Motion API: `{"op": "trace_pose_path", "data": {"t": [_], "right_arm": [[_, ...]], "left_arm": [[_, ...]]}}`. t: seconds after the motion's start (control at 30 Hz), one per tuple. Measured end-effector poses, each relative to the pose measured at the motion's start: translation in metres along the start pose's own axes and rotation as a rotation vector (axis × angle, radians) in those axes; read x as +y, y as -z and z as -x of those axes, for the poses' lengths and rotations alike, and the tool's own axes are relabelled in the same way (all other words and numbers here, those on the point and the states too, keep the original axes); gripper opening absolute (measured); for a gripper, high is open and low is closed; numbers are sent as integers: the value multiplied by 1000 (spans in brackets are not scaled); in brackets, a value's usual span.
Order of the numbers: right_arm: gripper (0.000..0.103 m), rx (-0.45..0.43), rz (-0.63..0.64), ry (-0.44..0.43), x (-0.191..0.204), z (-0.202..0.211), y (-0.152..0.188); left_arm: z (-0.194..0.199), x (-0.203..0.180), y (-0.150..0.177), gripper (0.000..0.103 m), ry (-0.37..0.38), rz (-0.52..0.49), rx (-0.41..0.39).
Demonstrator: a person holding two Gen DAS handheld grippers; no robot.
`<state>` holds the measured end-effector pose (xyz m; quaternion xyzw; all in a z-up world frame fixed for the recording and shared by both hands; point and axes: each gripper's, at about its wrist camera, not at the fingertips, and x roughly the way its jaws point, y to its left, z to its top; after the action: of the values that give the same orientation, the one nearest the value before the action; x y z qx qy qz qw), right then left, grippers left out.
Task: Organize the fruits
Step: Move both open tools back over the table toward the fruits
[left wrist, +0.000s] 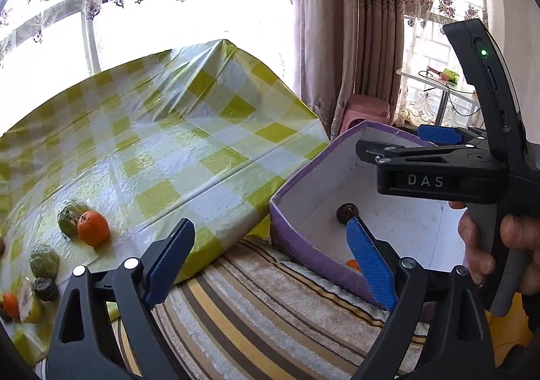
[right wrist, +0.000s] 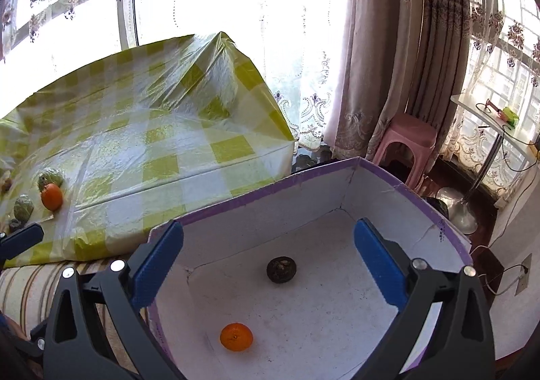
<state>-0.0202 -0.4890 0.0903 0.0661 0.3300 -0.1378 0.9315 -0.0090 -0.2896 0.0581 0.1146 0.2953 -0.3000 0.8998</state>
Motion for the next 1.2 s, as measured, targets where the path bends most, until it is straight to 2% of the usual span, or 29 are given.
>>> {"op": "trace_pose_path", "data": {"t": [0.23,0.43,0.67,0.8,0.9,1.07,1.2], "right_arm": [[101,26,27,-131,40,0,-1],[101,51,75,-222,93,-3,4],[101,86,106,-311,148,-14,12],[101,96,129,-332,174,-21,18],[101,108,153,-338,193,-28,20],[100,108,201,-333,219,-36,18],[98,114,237,-327,239,-45,15]], "left_arm": [[30,60,19,86,-114,159,-17],[64,114,39,84,-220,271,-47],[107,183,72,74,-378,434,-79],[126,218,90,68,-473,511,-75],[138,243,105,63,-516,588,-71],[149,269,122,57,-573,665,-53],[147,283,127,54,-587,701,-35]]}}
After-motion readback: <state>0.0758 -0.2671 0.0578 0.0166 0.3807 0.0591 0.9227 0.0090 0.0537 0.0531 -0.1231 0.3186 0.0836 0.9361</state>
